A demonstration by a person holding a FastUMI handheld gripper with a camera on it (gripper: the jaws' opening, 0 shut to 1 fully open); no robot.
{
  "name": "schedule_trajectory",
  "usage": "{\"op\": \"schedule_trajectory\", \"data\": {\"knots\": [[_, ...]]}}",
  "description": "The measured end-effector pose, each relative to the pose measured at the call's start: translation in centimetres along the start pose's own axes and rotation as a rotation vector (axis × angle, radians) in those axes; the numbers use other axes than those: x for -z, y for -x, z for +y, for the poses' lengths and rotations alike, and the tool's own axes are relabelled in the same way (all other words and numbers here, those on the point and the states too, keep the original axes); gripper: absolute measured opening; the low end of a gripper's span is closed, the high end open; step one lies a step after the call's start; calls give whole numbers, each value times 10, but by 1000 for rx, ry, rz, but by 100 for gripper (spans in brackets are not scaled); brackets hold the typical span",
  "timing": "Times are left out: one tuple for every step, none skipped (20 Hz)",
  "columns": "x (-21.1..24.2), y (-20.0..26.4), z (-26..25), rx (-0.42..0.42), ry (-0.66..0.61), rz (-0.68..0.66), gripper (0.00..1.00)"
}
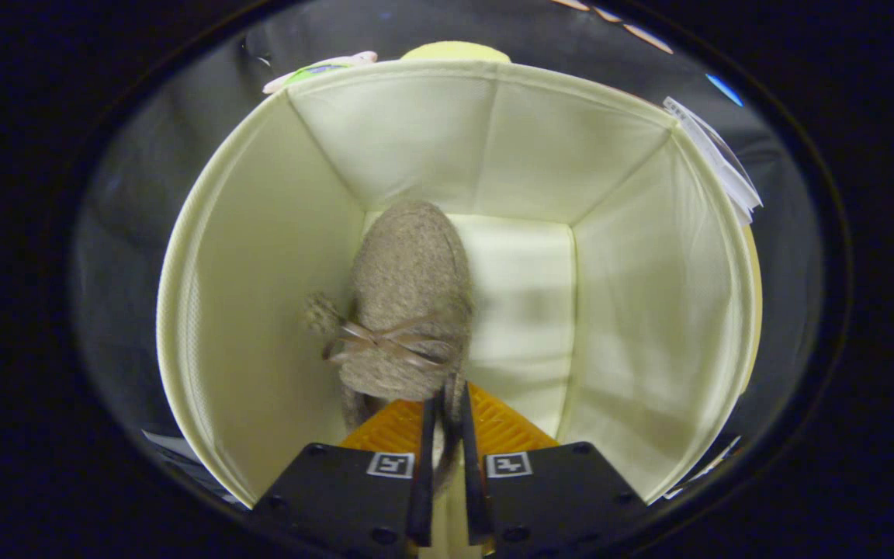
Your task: Open the storage box then place both shoes into the box .Put the left shoe in first, then the right shoe, with the right side of both shoes facing outward in a uniform manner.
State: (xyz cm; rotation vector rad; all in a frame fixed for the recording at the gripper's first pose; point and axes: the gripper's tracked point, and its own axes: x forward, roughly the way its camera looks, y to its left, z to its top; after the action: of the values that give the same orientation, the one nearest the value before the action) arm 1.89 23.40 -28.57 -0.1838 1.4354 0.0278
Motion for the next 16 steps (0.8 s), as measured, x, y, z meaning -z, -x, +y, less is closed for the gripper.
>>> {"op": "schedule_trajectory", "data": {"knots": [[2, 2, -2, -15, -13, 8, 32], [4, 5, -2, -29, -33, 12, 43], [2, 11, -3, -38, -55, 8, 48], [0, 18, -4, -49, -72, -1, 54], [3, 27, -6, -65, -86, -9, 60], [2, 37, -8, -71, -102, -18, 66], [1, 45, -15, -68, -121, -31, 71], [0, 55, -21, -64, -139, -47, 77], [-2, 66, -29, -58, -156, -66, 83], [-4, 77, -38, -46, -170, -87, 89], [-5, 88, -50, -24, -180, -105, 94], [-5, 98, -64, 4, -183, -119, 100], [-6, 108, -75, 18, -191, -138, 100], [-9, 118, -84, 29, -207, -161, 99], [-7, 125, -101, 61, -214, -174, 99], [-7, 133, -114, 90, -210, -186, 99]]}}
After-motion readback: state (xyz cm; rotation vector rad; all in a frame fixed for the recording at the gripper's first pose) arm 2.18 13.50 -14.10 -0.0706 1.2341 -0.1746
